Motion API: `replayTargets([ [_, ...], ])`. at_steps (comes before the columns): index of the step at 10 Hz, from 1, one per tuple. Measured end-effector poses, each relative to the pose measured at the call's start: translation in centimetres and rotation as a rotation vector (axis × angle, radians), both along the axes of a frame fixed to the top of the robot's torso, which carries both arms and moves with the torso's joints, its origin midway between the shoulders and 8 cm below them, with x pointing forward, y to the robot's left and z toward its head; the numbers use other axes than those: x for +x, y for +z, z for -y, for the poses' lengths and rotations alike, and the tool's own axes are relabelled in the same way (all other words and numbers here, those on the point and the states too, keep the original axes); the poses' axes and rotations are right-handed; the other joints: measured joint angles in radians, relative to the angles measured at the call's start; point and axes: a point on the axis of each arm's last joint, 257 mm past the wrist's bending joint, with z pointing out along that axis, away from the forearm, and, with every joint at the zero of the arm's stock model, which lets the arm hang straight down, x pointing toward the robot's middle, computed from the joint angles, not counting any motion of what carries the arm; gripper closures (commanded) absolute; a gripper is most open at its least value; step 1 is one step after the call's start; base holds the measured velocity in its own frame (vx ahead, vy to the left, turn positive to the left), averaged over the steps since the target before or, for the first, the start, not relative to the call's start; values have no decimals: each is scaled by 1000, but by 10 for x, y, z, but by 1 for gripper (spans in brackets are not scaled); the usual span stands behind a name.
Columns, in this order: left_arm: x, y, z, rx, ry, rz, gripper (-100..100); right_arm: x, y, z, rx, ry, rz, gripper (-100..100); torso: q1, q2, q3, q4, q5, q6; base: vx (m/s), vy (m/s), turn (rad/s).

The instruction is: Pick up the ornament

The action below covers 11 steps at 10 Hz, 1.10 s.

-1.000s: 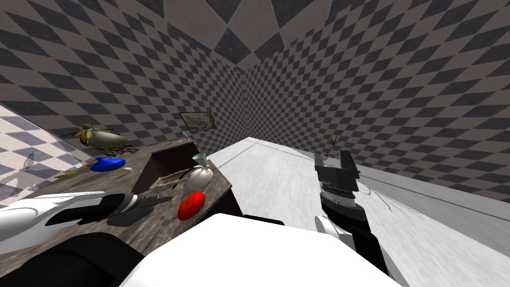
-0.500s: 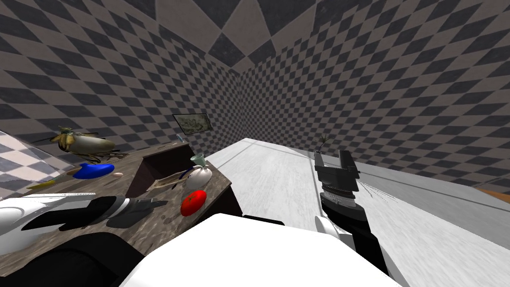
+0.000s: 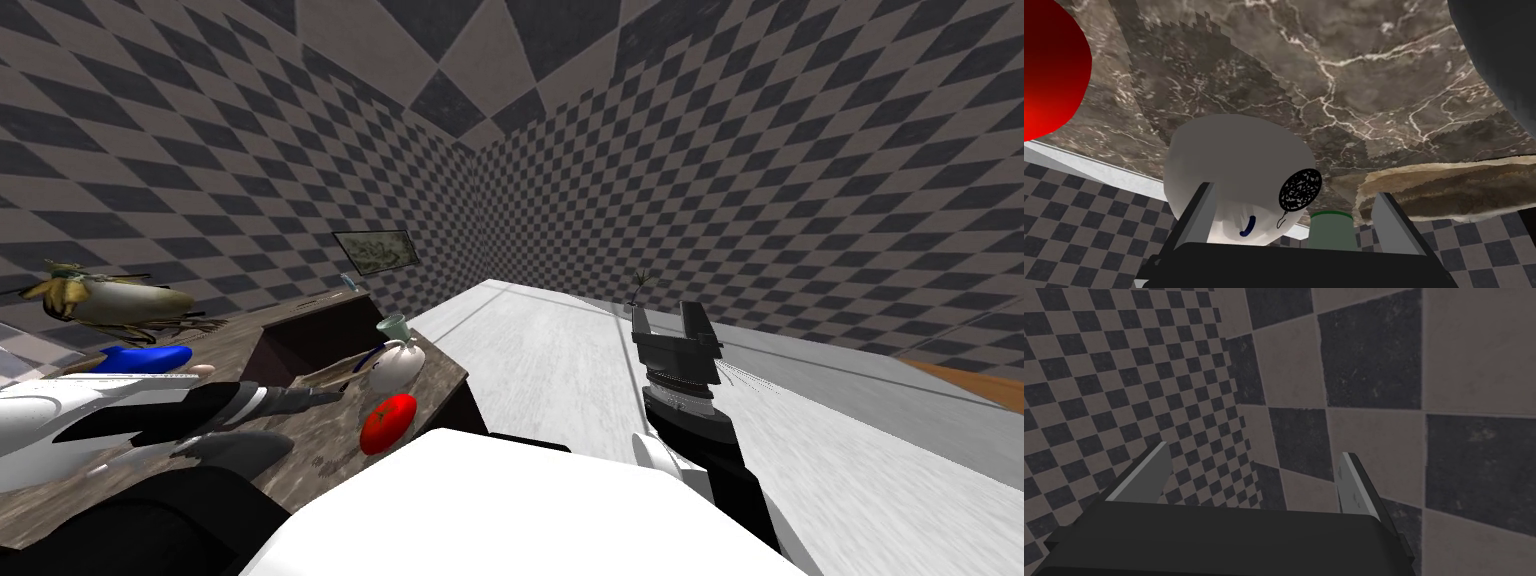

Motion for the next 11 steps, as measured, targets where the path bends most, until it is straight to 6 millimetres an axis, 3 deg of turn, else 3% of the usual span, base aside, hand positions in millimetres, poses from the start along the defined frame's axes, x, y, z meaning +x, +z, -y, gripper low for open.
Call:
replayTargets([
  [1, 1, 1, 0, -1, 0, 2, 0, 0, 0, 0, 0, 0, 0, 0, -2, 1, 1, 0, 0, -1, 4, 9, 2],
  [2, 1, 1, 0, -1, 0, 1, -100, 0, 0, 0, 0, 0, 0, 0, -5, 3, 1, 1, -1, -1, 21, 0, -67],
  [4, -5, -11, -1, 1, 8, 4, -100, 0, 0, 0, 0, 0, 0, 0, -7, 2, 1, 0, -1, -1, 23, -8, -40],
  [5, -5, -12, -2, 2, 10, 4, 100, 0, 0, 0, 0, 0, 0, 0, -7, 2, 1, 1, -1, -1, 0, 0, 0],
  [9, -5, -11, -2, 2, 9, 4, 100, 0, 0, 0, 0, 0, 0, 0, -7, 4, 2, 1, -1, -1, 0, 0, 0],
  [11, -5, -11, -2, 2, 9, 4, -100, 0, 0, 0, 0, 0, 0, 0, -7, 4, 2, 1, -1, -1, -27, -30, 56],
])
